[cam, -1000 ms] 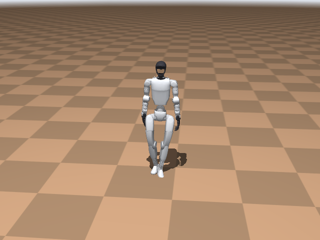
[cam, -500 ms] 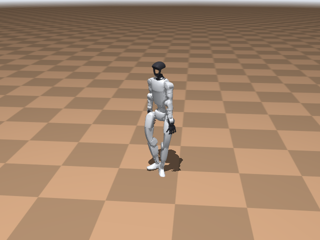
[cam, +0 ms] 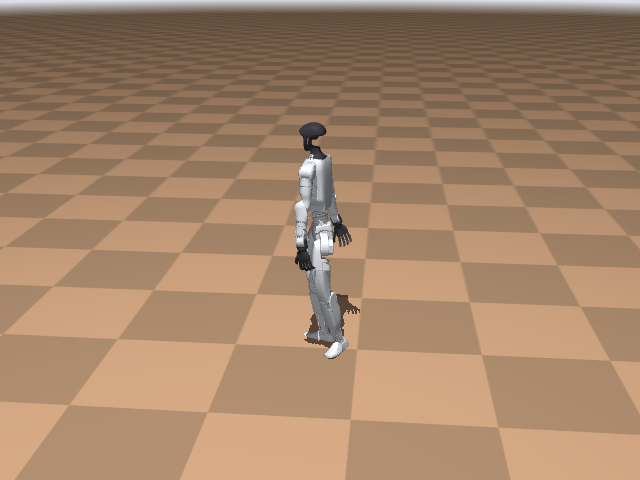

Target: In place motions

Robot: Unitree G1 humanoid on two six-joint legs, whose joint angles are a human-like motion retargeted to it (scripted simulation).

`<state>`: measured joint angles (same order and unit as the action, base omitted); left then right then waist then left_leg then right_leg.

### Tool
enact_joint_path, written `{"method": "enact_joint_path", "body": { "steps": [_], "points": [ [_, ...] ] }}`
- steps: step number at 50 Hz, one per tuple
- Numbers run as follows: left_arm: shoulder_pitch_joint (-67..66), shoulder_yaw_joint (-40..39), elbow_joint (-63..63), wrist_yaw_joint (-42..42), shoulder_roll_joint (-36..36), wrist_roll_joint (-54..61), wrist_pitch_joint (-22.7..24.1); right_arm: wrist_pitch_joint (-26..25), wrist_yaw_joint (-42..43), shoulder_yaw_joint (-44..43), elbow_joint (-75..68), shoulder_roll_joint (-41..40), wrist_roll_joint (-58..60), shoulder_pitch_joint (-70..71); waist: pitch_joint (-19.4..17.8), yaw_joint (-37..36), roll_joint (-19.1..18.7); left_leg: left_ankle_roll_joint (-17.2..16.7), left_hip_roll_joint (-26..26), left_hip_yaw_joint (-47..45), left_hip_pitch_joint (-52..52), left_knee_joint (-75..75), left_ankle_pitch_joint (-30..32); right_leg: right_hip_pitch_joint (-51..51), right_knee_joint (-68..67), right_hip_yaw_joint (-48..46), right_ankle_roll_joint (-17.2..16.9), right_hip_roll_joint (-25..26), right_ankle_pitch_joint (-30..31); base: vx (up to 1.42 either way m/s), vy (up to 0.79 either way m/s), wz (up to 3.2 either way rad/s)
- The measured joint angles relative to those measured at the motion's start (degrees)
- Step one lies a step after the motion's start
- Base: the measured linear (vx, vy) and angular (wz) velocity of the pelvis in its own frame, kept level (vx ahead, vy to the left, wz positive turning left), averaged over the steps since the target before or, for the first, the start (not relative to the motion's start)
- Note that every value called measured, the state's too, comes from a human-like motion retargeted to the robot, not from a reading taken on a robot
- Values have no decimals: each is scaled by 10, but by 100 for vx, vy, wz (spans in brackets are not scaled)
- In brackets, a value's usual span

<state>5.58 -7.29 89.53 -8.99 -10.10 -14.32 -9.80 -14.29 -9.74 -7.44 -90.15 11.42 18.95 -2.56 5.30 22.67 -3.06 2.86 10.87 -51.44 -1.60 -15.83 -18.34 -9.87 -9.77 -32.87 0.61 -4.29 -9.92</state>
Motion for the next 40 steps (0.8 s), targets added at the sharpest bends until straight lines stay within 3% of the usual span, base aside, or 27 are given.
{"method": "enact_joint_path", "body": {
  "steps": [3, 8, 10, 13, 15, 17, 19, 25, 30, 35, 38, 40],
  "points": [
    [7, -14, -20, -2, 17, 32, 6, -8, 10, 0, 3, -4, 18, 4, -1, -40, 19, 43, -53, 169, -66, -56, -24, -5, 8, 51, 9, -8, 15, 4, -3, -165],
    [34, -5, -38, -24, 40, 77, 11, 12, -7, 17, 36, -2, 35, 20, -28, -100, 19, 107, -159, 352, -122, -22, 6, -4, 20, 112, 21, 3, 36, 1, 0, -149],
    [38, 4, -39, -30, 40, 78, 11, 11, -24, 27, 47, -4, 48, 30, -41, -135, 18, 121, -154, 390, -137, -21, 22, 9, 27, 147, 40, 37, 39, 15, -28, -179],
    [37, 19, -33, -23, 44, 72, 17, 5, -29, 33, 73, -12, 75, 44, -37, -131, -11, 121, -162, 463, -144, 24, 93, 13, 37, 157, 49, 73, 43, 11, -15, -80],
    [29, 23, -25, -23, 44, 66, 19, 8, -22, 46, 92, -24, 82, 44, -35, -97, -23, 121, -120, 353, -105, 32, 68, 29, 42, 156, 39, 74, 40, 16, 12, -21],
    [29, 19, -21, -24, 37, 51, 20, 17, -17, 60, 113, -39, 67, 50, -43, -76, -22, 121, -119, 324, -99, 47, 84, 37, 46, 167, 36, 73, 41, -1, 17, -4],
    [32, 17, -15, -17, 33, 34, 21, 29, -19, 68, 124, -50, 38, 53, -45, -54, -20, 121, -127, 336, -92, 59, 90, 37, 44, 160, 33, 68, 39, 3, 7, 19],
    [13, 15, 1, 1, 37, 27, 21, 39, -58, 85, 124, -50, 42, 47, -26, -97, -8, 121, -137, 323, -73, 88, 97, 31, 25, 187, 26, 68, 32, 14, 0, -36],
    [9, -21, 7, -11, 33, 54, 19, 33, 0, 108, 129, -45, 83, 56, -23, -47, -26, 121, -128, 364, -110, 74, 107, 3, -6, 201, -5, 70, 42, -5, 3, 69],
    [7, -9, -16, -9, 20, 29, 14, 38, 3, 95, 123, -38, 49, 48, -33, 5, -35, 121, -141, 449, -139, 52, 121, -26, -30, 377, -5, 93, 59, -4, -2, 153],
    [5, 7, -34, -12, 18, 19, 13, 35, 0, 81, 109, -32, 24, 38, -32, -67, -20, 121, -140, 424, -135, 57, 124, -4, -26, 487, -24, 93, 44, 0, 1, -6],
    [10, 9, -42, -15, 18, 18, 10, 33, 6, 78, 99, -29, 9, 34, -39, -107, -13, 121, -142, 421, -132, 62, 129, 8, -19, 475, -5, 85, 26, -5, 5, 27]
  ]
}}
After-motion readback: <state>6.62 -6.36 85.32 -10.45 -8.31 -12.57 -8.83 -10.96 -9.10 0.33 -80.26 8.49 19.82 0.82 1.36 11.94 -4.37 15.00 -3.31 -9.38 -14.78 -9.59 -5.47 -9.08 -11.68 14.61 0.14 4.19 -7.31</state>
